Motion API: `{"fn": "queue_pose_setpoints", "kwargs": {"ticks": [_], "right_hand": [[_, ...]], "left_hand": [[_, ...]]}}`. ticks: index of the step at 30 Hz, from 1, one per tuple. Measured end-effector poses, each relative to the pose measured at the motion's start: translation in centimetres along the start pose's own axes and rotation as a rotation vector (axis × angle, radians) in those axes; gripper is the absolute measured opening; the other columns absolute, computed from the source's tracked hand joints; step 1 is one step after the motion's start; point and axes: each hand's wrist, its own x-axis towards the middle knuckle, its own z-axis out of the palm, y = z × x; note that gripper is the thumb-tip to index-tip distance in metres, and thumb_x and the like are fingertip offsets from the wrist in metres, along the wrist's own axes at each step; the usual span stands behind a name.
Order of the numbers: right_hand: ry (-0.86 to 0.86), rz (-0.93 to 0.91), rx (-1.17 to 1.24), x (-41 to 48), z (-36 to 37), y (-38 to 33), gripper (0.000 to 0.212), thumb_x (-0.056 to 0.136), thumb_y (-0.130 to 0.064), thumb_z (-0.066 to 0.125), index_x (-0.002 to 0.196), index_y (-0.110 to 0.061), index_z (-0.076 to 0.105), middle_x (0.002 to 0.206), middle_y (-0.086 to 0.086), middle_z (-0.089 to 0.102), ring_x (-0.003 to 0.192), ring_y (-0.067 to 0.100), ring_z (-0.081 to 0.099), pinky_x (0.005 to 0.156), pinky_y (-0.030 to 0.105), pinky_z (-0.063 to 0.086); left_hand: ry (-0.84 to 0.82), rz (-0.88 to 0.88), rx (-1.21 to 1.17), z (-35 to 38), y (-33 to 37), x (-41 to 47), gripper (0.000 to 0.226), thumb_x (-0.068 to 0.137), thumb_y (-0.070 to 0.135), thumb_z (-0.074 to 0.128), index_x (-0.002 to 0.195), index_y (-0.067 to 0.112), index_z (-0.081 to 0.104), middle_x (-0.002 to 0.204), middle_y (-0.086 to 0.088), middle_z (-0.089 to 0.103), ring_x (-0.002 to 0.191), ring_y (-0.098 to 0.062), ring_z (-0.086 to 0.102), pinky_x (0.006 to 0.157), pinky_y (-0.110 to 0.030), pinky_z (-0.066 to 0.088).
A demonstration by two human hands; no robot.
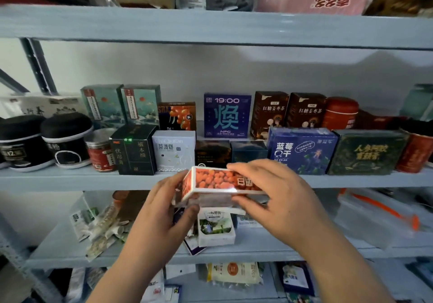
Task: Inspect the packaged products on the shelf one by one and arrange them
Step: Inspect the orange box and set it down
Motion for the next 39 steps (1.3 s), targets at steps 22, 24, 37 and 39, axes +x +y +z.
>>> {"fn": "queue_pose_setpoints", "kwargs": {"ticks": [22,24,37,39], "right_hand": [[-0.233,0.021,-0.289,21.7,1.7,12.0,0.057,0.098,-0.036,0.066,0.151,-0.033,0.046,0.143,0.003,0.051,0.125,0.025,0.054,0.096,0.039,0.048],[-0.284,0.02,-0.302,23.2,3.1,12.6,0.055,0.098,-0.032,0.066,0.149,-0.033,0.048,0.142,0.004,0.053,0.125,0.027,0.054,0.096,0.039,0.049],[-0.471,0.046,-0.328,25.4,6.0,14.1,0.074,0.094,-0.044,0.064,0.158,-0.028,0.032,0.149,0.005,0.053,0.126,0.026,0.057,0.093,0.039,0.052],[-0.478,0.043,-0.321,24.9,5.5,14.1,0.078,0.094,-0.046,0.063,0.16,-0.028,0.027,0.155,0.004,0.047,0.133,0.027,0.052,0.101,0.042,0.051]], "left_hand": [[-0.025,0.29,0.922,5.0,2.3,11.6,0.074,0.095,0.062,0.034,0.16,0.026,0.024,0.163,-0.009,0.033,0.154,-0.038,0.019,0.122,-0.055,0.013],[-0.04,0.284,0.917,5.6,2.4,11.7,0.074,0.095,0.062,0.034,0.159,0.026,0.025,0.161,-0.009,0.036,0.154,-0.038,0.021,0.122,-0.056,0.016],[-0.078,0.288,0.897,7.0,2.5,11.7,0.073,0.093,0.06,0.037,0.157,0.025,0.031,0.156,-0.009,0.044,0.149,-0.039,0.033,0.118,-0.057,0.033],[-0.075,0.298,0.885,7.3,2.7,11.7,0.073,0.093,0.06,0.037,0.157,0.025,0.032,0.156,-0.009,0.044,0.149,-0.039,0.033,0.118,-0.058,0.033]]}}
